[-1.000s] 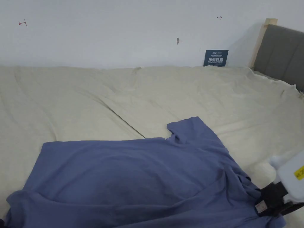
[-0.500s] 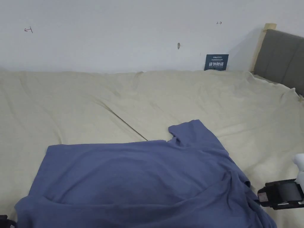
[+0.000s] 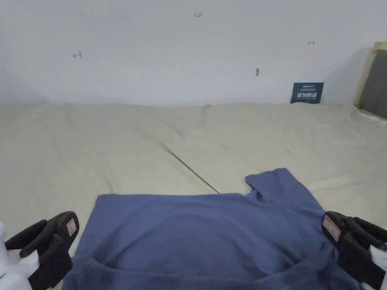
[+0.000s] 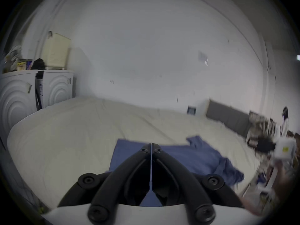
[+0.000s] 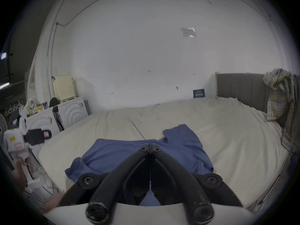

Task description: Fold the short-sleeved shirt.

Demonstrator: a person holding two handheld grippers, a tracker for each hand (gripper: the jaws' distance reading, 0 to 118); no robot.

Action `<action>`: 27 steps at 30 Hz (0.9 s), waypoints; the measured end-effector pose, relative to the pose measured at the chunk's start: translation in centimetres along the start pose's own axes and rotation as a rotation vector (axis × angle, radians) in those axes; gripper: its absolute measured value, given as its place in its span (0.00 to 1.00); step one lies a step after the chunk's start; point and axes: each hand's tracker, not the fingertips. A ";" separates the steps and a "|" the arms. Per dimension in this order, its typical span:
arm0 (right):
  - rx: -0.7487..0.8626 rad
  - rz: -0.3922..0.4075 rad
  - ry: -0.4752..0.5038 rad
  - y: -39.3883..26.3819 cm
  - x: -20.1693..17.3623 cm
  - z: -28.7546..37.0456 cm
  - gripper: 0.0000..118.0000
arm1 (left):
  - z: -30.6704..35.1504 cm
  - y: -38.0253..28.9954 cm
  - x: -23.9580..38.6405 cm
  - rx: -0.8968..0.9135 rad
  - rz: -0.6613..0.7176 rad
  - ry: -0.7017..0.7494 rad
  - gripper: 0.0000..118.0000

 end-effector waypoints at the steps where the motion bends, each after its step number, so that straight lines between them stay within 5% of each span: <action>1: -0.008 0.017 0.009 0.4 -0.4 -0.2 0.00 | -0.2 0.9 0.0 0.021 -0.015 -0.002 0.00; 5: -0.032 0.098 0.041 1.0 -1.4 -1.1 0.00 | -7.0 5.7 -1.2 -0.127 -0.130 0.021 0.00; 9: -0.058 0.095 0.091 1.0 -1.1 -3.0 0.00 | -21.7 8.5 -5.5 -0.750 0.023 -0.036 0.00; 14: -0.121 0.115 0.101 0.1 -0.4 -6.0 0.00 | -34.2 4.4 -10.2 -0.960 0.066 0.026 0.01; 15: -0.137 0.114 0.102 -0.3 0.0 -6.7 0.00 | -35.7 3.4 -10.8 -0.981 0.039 0.024 0.13; 16: -0.152 0.113 0.102 -0.5 0.2 -7.2 0.00 | -36.4 2.3 -10.6 -0.997 0.023 0.019 0.37; 18: -0.181 0.110 0.102 -0.9 0.5 -8.0 0.00 | -38.4 0.4 -11.3 -1.024 0.011 0.054 0.98; 27: -0.291 0.079 0.104 -3.6 1.8 -11.1 0.00 | -42.7 -2.6 -14.3 -1.028 -0.040 0.127 0.99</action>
